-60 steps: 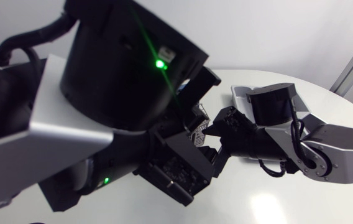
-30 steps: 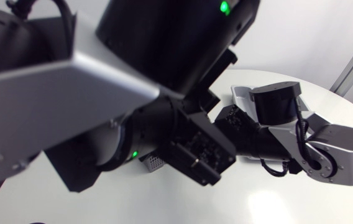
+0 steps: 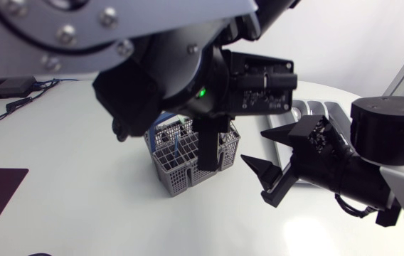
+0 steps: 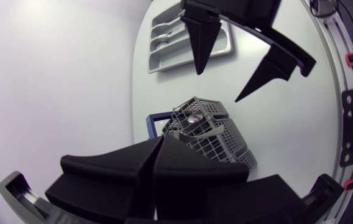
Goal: Unload the cutlery basket into the drawer organizer.
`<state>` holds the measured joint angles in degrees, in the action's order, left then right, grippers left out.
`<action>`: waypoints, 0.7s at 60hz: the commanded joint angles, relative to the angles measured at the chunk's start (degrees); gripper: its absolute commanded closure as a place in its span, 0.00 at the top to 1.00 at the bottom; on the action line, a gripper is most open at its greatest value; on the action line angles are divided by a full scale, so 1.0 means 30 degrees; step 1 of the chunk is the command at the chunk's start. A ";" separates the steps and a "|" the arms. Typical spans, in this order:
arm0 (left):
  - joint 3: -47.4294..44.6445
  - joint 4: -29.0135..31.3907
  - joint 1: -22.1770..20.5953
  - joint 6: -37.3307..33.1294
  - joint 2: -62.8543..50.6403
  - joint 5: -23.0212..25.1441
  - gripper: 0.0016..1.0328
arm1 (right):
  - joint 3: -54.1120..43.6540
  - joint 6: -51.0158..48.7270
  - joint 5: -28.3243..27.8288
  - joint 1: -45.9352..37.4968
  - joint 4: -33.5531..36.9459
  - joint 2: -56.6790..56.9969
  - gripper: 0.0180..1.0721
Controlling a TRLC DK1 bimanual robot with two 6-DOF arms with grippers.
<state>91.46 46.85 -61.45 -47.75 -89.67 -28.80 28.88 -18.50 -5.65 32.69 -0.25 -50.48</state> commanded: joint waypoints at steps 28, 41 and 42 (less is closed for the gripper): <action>0.3234 0.1961 0.3609 0.9763 -0.1575 0.6845 0.19 | -0.0399 0.0191 0.3143 0.2288 -0.1586 0.0801 0.80; 0.3527 0.2254 0.4517 1.0906 -0.1722 0.8808 0.19 | -0.0165 0.0132 0.3817 0.3050 -0.2524 -0.0195 0.75; 0.3527 0.2254 0.4575 1.0935 -0.1722 0.8896 0.19 | -0.0165 0.0132 0.3817 0.3050 -0.2641 -0.0312 0.75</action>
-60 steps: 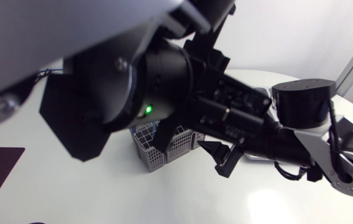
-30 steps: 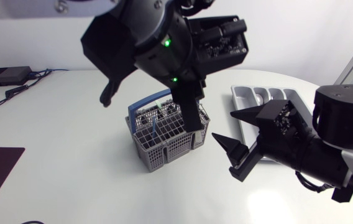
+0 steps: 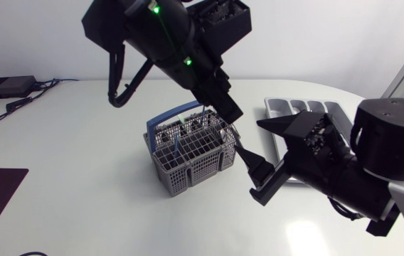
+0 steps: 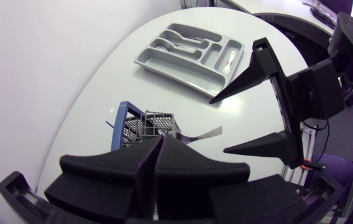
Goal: Unload the cutlery basket into the drawer organizer.
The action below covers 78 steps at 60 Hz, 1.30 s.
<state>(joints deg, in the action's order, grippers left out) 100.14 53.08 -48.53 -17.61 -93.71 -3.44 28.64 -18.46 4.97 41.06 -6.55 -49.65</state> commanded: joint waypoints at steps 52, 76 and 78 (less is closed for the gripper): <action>0.0195 0.0207 0.0445 0.1328 -0.0169 0.1851 0.19 | 0.0911 -0.0527 0.1155 0.0582 -0.2330 -0.3226 0.18; 0.0107 0.0178 0.0504 0.1445 -0.0081 0.1851 0.19 | 0.0823 -0.0586 0.1126 0.0582 -0.2037 -0.3402 0.10; 0.0136 0.0178 0.0504 0.1445 -0.0081 0.1851 0.19 | 0.0823 -0.0556 0.1096 0.0582 -0.1978 -0.3373 0.10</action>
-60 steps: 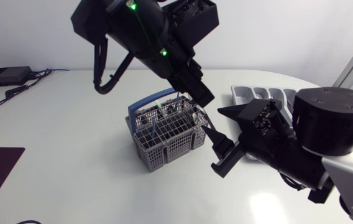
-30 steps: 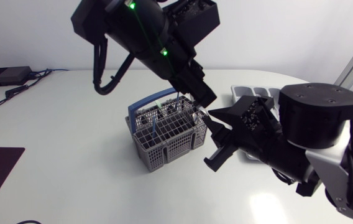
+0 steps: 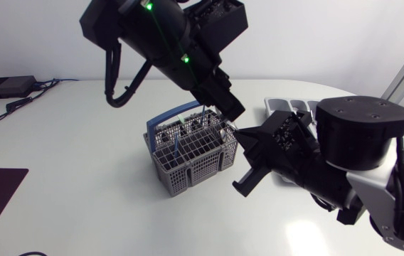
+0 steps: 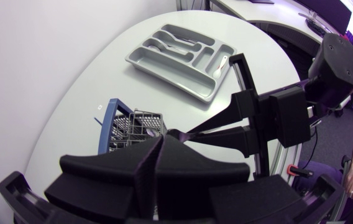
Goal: Unload the cutlery basket into the drawer organizer.
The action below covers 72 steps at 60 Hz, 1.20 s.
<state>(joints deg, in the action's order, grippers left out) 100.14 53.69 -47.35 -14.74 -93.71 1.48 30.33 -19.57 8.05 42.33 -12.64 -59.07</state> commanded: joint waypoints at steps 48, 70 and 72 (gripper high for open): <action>0.0986 -0.1198 0.2308 -0.0828 0.1501 0.0153 0.93 | 0.0145 -0.0185 -0.4179 -0.6843 0.3189 0.0412 0.09; -0.1065 -0.1257 0.3362 -0.5252 0.2819 0.0123 0.93 | 0.2665 -0.0068 -0.6933 -1.3874 0.3248 -0.4070 0.09; -0.1563 -0.1286 0.3362 -0.5955 0.3142 0.0123 0.93 | 0.3251 -0.0038 -0.7255 -1.4695 0.3248 -0.4891 0.09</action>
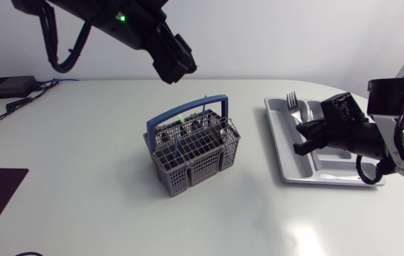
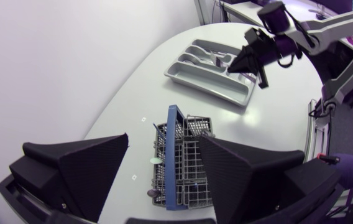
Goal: Unload the cutlery basket into the drawer organizer.
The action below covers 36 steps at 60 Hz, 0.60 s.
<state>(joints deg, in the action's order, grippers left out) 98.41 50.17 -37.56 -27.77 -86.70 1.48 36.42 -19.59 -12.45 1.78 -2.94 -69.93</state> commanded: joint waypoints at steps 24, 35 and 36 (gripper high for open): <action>-0.5206 -0.0699 0.0274 -0.5451 0.2766 0.0006 0.93 | 0.6052 0.0731 -0.1007 -0.4988 -0.0192 -0.7481 0.09; -0.6583 -0.1431 0.0245 -0.6095 0.3469 -0.0140 0.93 | 0.7898 0.1346 -0.1007 -0.5633 -0.0397 -0.9502 0.09; -0.6642 -0.1490 0.0245 -0.6124 0.3498 -0.0140 0.93 | 0.8015 0.1405 -0.1007 -0.5691 -0.0456 -0.9619 0.09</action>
<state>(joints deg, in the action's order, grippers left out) 80.36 46.76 -37.19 -44.03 -77.84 1.21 57.60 -17.56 -15.20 -14.39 -3.20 -96.18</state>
